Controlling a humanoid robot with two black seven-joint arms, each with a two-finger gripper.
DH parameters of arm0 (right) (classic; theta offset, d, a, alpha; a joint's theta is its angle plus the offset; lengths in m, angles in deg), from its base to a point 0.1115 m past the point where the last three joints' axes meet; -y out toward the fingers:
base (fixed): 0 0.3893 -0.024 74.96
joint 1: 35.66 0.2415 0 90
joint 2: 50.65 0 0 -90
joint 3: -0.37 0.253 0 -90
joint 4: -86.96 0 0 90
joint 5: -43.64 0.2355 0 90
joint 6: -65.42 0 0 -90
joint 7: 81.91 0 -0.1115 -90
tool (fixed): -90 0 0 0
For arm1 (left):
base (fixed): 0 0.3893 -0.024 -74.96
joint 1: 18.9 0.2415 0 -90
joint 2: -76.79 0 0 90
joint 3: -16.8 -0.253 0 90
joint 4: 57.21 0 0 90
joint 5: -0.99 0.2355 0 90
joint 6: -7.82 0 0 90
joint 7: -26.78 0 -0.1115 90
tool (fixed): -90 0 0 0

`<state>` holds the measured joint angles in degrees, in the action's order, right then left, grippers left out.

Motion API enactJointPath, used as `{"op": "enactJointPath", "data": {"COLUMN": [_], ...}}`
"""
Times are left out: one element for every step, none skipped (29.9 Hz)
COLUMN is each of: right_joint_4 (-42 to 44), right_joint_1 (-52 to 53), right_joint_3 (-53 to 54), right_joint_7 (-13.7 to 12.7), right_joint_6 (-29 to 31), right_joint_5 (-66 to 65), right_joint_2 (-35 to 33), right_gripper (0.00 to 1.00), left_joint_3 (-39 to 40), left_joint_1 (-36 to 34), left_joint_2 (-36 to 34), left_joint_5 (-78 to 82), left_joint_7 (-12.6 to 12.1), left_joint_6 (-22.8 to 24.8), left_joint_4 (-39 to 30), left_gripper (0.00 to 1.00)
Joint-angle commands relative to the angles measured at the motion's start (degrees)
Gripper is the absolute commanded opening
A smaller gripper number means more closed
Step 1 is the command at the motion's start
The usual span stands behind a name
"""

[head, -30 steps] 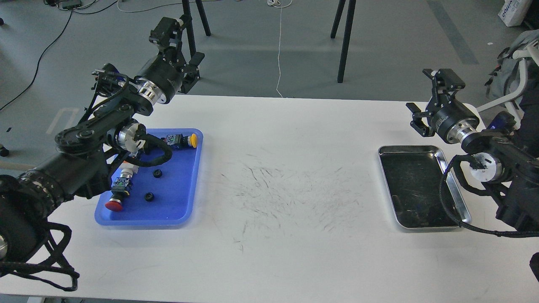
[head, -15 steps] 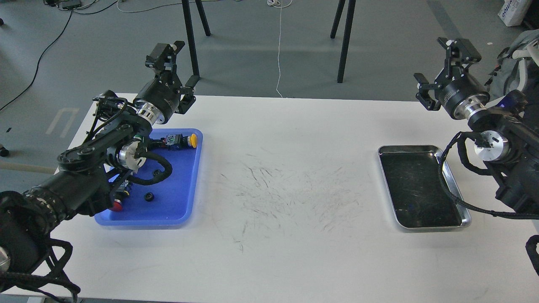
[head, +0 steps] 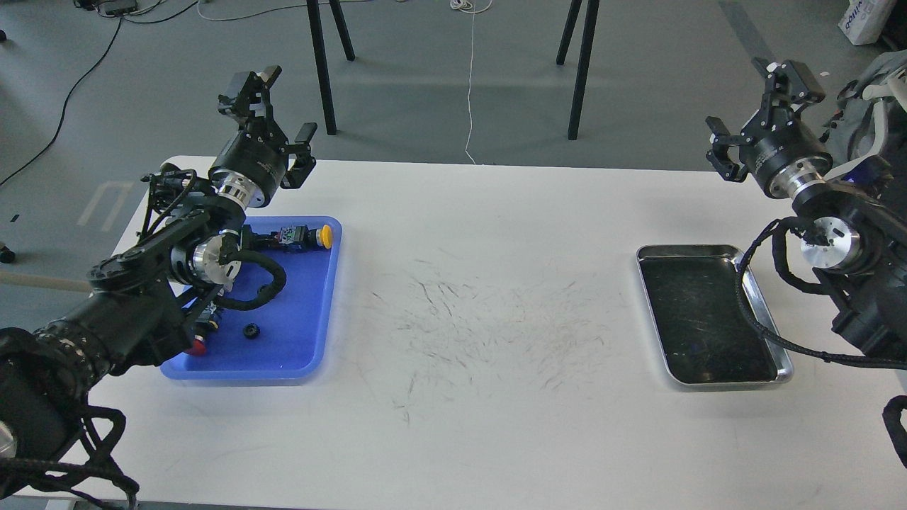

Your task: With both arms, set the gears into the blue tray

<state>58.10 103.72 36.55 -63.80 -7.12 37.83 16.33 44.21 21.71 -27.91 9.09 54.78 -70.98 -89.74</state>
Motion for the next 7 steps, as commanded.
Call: {"op": "enactJointPath", "data": {"right_joint_4": [0.0, 0.0, 0.0, 0.0, 0.0, 0.0, 0.0], "right_joint_1": [-0.1, -0.1, -0.1, -0.1, -0.1, -0.2, -0.1], "right_joint_3": [0.0, -0.2, -0.2, -0.2, -0.2, -0.2, -0.1], "right_joint_7": [0.0, 0.0, 0.0, 0.0, -0.1, -0.1, -0.1], "right_joint_6": [-0.1, -0.1, -0.1, -0.1, -0.3, -0.6, -0.6], "right_joint_5": [0.0, 0.0, 0.0, 0.0, 0.0, 0.0, 0.0], "right_joint_2": [0.0, 0.0, 0.0, 0.0, 0.0, 0.0, 0.0], "right_gripper": [0.98, 0.98, 0.98, 0.98, 0.98, 0.98, 0.98], "left_joint_3": [0.0, 0.0, 0.0, 0.0, 0.0, -0.1, -0.1], "left_joint_1": [0.3, 0.3, 0.3, 0.3, 0.3, 0.3, 0.3], "left_joint_2": [0.0, 0.0, 0.0, 0.0, 0.0, 0.0, 0.0], "left_joint_5": [-0.1, -0.1, -0.1, 0.0, 0.0, 0.0, 0.0], "left_joint_7": [0.0, 0.0, 0.0, 0.0, 0.0, 0.0, 0.0], "left_joint_6": [0.0, -0.1, -0.1, 0.0, -0.1, -0.1, -0.1], "left_joint_4": [0.0, 0.0, 0.0, 0.0, 0.0, 0.0, 0.0], "left_gripper": [1.00, 1.00, 1.00, 1.00, 1.00, 1.00, 1.00]}}
